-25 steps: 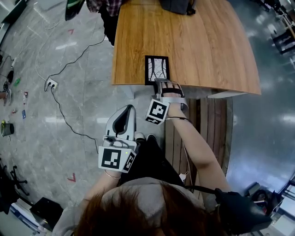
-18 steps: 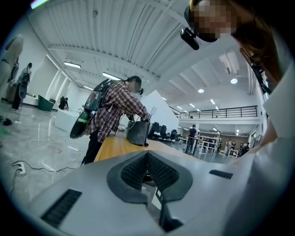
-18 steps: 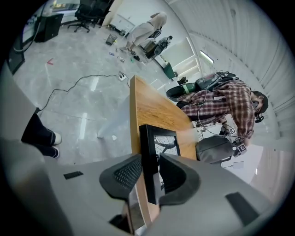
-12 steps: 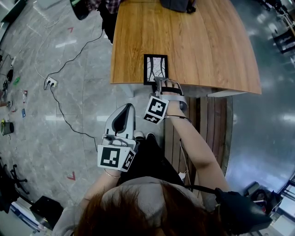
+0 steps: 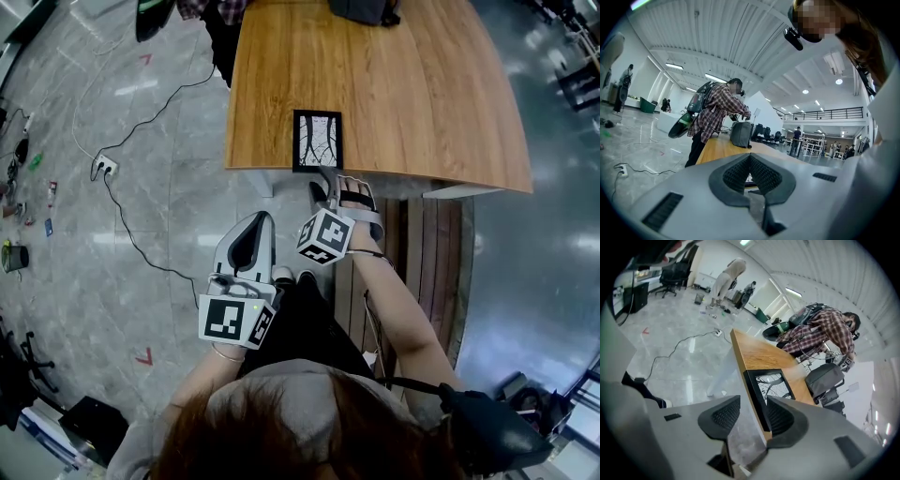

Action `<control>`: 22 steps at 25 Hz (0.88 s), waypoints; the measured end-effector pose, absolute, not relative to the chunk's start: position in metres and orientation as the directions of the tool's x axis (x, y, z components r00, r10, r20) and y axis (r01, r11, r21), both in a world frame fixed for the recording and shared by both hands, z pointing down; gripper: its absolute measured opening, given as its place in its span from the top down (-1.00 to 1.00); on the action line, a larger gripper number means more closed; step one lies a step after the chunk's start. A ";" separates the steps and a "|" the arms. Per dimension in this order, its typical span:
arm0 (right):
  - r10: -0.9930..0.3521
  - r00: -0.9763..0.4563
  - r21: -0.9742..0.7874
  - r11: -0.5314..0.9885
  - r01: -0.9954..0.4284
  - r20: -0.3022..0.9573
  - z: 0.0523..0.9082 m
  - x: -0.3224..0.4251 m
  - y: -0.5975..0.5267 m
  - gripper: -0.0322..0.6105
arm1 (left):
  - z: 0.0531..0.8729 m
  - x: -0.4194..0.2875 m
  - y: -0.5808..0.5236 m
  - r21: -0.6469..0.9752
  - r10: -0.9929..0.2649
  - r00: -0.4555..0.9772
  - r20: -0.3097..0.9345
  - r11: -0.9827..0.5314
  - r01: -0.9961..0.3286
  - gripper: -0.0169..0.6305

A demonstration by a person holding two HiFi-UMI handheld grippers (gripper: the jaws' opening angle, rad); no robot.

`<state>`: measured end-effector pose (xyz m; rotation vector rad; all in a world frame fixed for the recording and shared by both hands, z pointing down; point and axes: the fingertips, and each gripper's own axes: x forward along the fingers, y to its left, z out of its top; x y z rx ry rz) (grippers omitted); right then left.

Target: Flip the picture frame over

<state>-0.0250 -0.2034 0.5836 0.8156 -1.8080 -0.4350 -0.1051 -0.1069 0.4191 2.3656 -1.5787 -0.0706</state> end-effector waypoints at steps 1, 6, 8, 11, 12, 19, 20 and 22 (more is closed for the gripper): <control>-0.715 -0.231 0.618 0.691 -0.376 0.659 0.578 -0.023 -0.200 0.40 | 0.418 -0.106 -0.107 0.268 -0.912 0.392 0.120 -0.351 -0.897 0.93; -0.775 -0.330 0.460 0.599 -0.656 0.539 0.523 -0.010 -0.188 0.40 | 0.405 -0.113 -0.111 0.250 -0.924 0.372 0.093 -0.340 -0.907 0.93; -0.806 -0.374 0.383 0.559 -0.735 0.459 0.486 -0.007 -0.181 0.40 | 0.395 -0.112 -0.111 0.241 -0.926 0.370 0.074 -0.344 -0.908 0.93; -0.836 -0.458 0.255 0.534 -0.806 0.303 0.419 -0.006 -0.168 0.40 | 0.374 -0.104 -0.110 0.229 -0.924 0.382 0.035 -0.365 -0.902 0.93; -0.847 -0.474 0.203 0.521 -0.829 0.242 0.395 -0.004 -0.164 0.40 | 0.366 -0.100 -0.109 0.225 -0.921 0.389 0.019 -0.376 -0.899 0.93; -0.881 -0.462 -0.086 0.471 -0.878 -0.103 0.282 0.024 -0.135 0.44 | 0.317 -0.077 -0.102 0.186 -0.897 0.434 -0.084 -0.442 -0.878 0.93; -0.888 -0.446 -0.072 0.455 -0.888 -0.115 0.276 0.027 -0.132 0.50 | 0.312 -0.075 -0.101 0.185 -0.895 0.436 -0.094 -0.446 -0.876 0.93; -0.897 -0.424 -0.056 0.433 -0.900 -0.126 0.269 0.033 -0.128 0.65 | 0.303 -0.071 -0.099 0.184 -0.891 0.439 -0.111 -0.453 -0.872 0.93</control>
